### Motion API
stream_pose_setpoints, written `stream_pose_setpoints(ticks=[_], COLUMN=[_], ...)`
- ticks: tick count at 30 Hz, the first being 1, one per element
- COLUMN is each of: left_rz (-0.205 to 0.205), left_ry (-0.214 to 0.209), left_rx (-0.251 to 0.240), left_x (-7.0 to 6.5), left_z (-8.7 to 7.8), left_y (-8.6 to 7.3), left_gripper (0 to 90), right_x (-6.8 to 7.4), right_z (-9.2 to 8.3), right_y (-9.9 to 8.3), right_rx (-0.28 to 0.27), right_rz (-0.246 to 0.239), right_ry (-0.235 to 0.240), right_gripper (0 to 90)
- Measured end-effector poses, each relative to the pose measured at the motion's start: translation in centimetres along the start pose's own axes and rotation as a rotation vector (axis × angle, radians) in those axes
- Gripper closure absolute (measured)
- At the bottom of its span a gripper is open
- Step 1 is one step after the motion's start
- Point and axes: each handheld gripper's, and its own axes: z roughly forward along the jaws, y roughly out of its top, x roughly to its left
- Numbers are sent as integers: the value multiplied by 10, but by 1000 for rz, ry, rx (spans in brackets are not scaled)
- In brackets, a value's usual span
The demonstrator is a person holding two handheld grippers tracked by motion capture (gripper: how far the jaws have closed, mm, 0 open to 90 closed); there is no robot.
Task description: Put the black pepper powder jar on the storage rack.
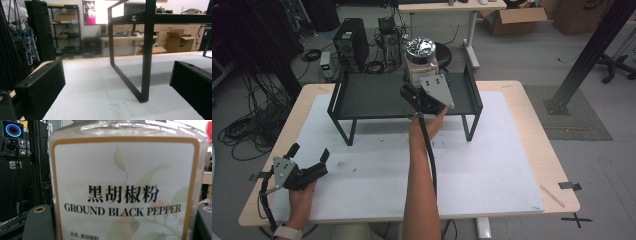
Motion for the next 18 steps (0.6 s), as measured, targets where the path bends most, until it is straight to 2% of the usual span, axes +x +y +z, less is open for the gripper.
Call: stream_pose_setpoints(ticks=[18], left_rz=[-2], left_ry=[0], left_rx=[0], left_x=[0], left_z=[0], left_y=[0], left_gripper=[5], right_x=[14], right_z=[49], right_y=[-8], right_rx=[53], right_rz=[-3], right_ry=[-5], right_gripper=[254])
